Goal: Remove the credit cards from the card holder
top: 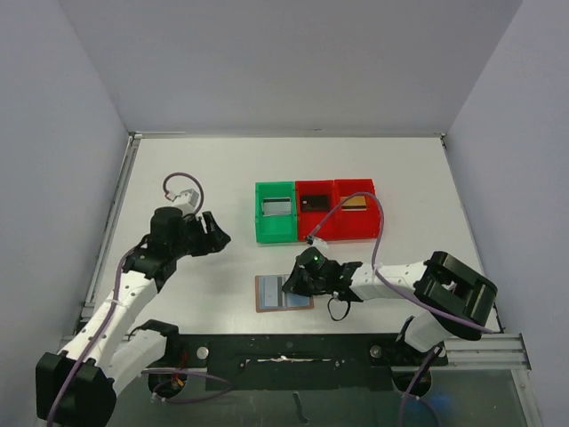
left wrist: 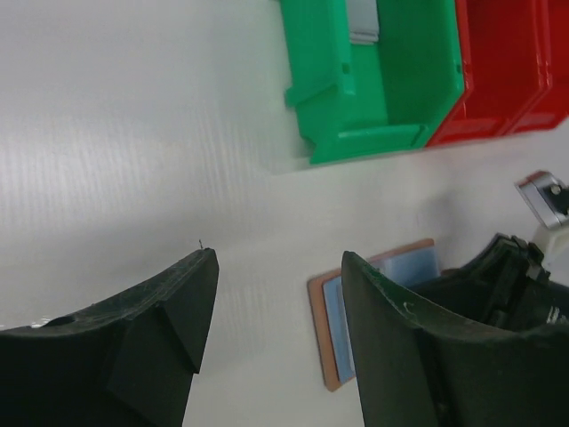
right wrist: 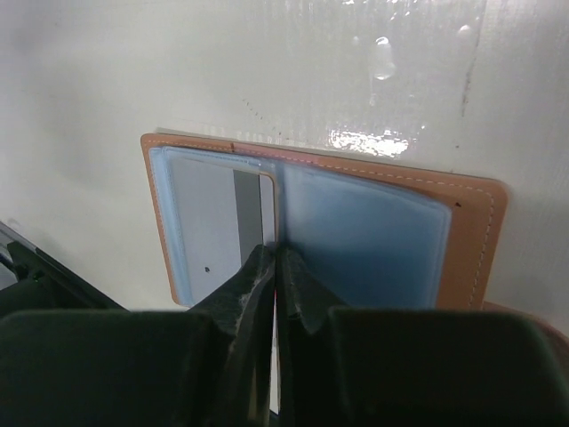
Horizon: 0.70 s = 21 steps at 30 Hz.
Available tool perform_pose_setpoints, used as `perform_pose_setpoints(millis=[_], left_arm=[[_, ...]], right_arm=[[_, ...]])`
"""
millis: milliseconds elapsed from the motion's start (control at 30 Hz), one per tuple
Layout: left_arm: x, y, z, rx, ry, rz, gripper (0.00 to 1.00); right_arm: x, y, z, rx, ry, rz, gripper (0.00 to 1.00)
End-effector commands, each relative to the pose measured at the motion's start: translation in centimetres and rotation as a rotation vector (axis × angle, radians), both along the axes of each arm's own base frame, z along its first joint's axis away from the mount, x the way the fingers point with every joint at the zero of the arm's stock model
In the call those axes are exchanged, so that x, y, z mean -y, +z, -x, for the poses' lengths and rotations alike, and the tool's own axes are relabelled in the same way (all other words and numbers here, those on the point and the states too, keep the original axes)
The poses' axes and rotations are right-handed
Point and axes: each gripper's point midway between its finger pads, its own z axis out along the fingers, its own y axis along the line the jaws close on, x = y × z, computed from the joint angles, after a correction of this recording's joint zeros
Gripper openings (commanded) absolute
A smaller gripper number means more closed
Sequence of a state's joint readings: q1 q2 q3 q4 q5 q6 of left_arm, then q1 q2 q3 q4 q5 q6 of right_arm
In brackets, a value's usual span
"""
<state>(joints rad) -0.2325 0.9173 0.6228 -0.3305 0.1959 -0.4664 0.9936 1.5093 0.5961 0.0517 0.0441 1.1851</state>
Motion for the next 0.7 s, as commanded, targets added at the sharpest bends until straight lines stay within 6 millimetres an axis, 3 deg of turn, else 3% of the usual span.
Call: perform_pose_setpoints(millis=[0,200,333,533,667], left_arm=[[4.8,0.5,1.5,-0.021,-0.088,0.157,0.52],[10.8,0.2,5.6,-0.09,-0.222,0.272,0.46],[13.2,-1.4,8.1,-0.151,-0.275,0.267,0.45],[14.3,-4.6,9.9,-0.234,-0.298,0.217,0.44],[13.3,-7.6,10.2,-0.317,-0.293,0.086,0.42]], right_arm=[[0.5,-0.5,0.2,-0.013,-0.009,-0.056,0.0],[0.9,-0.3,0.2,-0.019,-0.023,-0.183,0.0],[0.9,0.0,0.2,-0.023,-0.03,-0.245,0.0],[0.3,1.4,0.3,0.003,0.002,-0.34,0.0],[0.1,1.8,0.2,0.014,0.023,-0.33,0.0]])
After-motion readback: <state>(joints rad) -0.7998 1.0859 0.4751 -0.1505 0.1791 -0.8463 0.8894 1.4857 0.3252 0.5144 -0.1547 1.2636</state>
